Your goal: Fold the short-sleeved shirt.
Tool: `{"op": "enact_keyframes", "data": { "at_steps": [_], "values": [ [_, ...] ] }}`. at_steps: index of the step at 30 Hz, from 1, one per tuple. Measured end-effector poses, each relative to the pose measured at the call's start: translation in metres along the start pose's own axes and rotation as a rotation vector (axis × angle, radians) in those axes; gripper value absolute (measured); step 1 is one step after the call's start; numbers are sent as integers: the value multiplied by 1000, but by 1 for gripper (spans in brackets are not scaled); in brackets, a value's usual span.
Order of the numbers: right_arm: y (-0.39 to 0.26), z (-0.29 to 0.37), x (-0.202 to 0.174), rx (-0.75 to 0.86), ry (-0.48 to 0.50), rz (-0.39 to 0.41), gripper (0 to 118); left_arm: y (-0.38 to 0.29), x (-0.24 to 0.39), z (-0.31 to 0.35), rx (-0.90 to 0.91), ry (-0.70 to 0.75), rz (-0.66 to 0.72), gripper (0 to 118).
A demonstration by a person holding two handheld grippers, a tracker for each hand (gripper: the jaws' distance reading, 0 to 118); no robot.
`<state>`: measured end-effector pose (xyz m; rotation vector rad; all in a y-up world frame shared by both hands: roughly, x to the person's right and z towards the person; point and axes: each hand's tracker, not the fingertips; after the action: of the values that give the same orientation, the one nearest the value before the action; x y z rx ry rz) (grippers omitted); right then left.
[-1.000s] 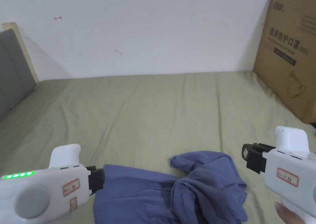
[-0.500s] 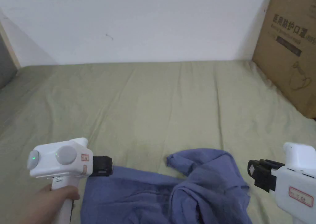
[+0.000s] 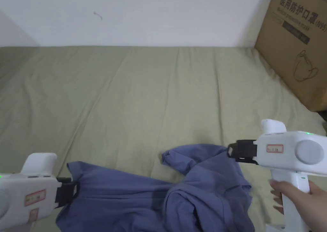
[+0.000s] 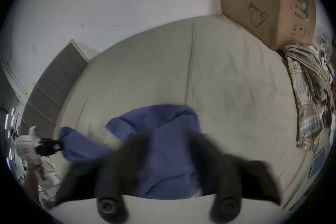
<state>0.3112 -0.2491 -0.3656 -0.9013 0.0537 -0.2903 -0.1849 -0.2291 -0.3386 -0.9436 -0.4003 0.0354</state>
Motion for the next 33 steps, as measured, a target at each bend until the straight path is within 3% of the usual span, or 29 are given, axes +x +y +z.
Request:
{"op": "enact_keyframes", "data": {
  "at_steps": [1,7,9,10,11,12,13,14,15,24,33],
  "values": [
    [6,-15,2,-64,-26,25,112,-3,-4,2,9,5,-4,0],
    [6,-77,17,-250,-39,31,112,-16,-11,24,47,-25,123,0],
    [-3,-91,23,-314,-114,53,111,-22,-13,25,41,-38,146,0],
    [-9,-94,21,-362,-104,27,104,-22,-14,27,41,-39,146,0],
    [-12,-89,20,-362,-55,25,87,-22,-14,28,37,-41,144,0],
    [-9,-78,15,-333,-65,86,87,-21,-13,30,31,-39,138,0],
    [-7,-65,11,-304,-60,136,75,-24,-10,33,32,-35,132,0],
    [-4,-55,5,-287,-10,145,42,-23,-10,37,34,-36,126,0],
    [0,-41,5,-247,25,152,1,-22,-9,41,39,-38,119,0],
    [30,140,-20,41,84,162,1,8,-13,111,191,23,134,0],
    [94,266,4,255,54,145,1,94,-5,211,393,56,66,0]
  ]
}}
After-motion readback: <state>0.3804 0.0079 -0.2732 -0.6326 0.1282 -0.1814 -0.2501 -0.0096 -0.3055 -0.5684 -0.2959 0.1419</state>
